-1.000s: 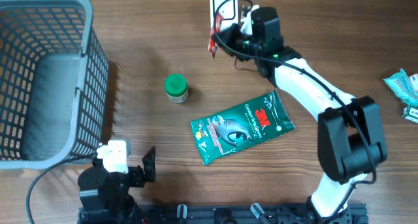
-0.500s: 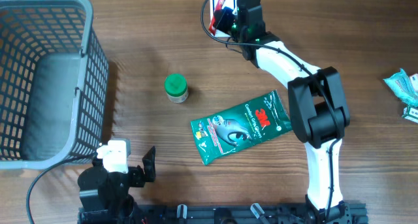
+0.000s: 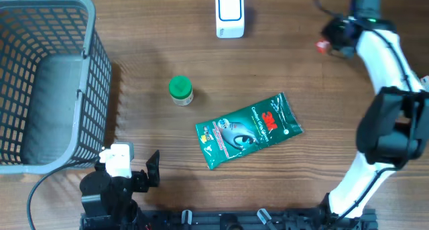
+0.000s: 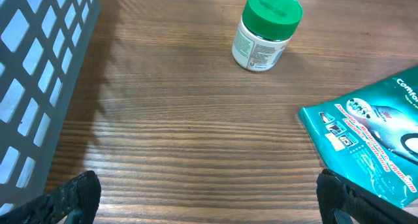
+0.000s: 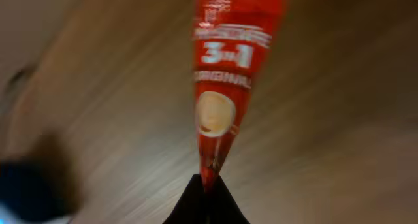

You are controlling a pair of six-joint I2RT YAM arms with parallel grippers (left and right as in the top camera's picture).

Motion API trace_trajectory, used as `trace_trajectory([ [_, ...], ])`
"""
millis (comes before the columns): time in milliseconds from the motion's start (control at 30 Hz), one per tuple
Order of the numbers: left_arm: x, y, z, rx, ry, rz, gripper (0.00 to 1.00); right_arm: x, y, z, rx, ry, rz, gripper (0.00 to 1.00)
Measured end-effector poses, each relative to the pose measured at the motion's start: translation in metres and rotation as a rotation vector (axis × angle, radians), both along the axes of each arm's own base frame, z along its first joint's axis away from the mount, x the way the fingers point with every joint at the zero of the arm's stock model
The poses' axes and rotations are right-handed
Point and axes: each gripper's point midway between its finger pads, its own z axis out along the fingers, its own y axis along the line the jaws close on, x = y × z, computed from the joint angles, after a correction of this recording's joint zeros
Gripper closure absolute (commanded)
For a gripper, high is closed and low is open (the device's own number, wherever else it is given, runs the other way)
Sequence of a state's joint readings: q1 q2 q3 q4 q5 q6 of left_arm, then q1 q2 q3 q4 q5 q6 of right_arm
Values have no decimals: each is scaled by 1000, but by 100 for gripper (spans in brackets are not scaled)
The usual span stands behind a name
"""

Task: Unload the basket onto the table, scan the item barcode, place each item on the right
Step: 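Carry the Nescafe stick to the right edge and release it, then reach the right gripper down over the green-lidded jar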

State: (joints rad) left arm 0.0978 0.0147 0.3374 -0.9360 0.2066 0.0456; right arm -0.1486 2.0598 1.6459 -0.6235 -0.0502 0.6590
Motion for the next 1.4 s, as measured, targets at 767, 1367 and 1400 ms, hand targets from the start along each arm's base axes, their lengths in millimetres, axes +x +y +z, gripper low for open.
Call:
trace_trajectory([
  [767, 0, 0, 0, 0, 0, 0, 0, -112, 354, 37, -29, -126, 1322, 0],
  [1367, 0, 0, 0, 0, 0, 0, 0, -126, 474, -2, -342, -429, 1707, 0],
  [1400, 0, 0, 0, 0, 0, 0, 0, -127, 473, -8, -338, -413, 1707, 0],
])
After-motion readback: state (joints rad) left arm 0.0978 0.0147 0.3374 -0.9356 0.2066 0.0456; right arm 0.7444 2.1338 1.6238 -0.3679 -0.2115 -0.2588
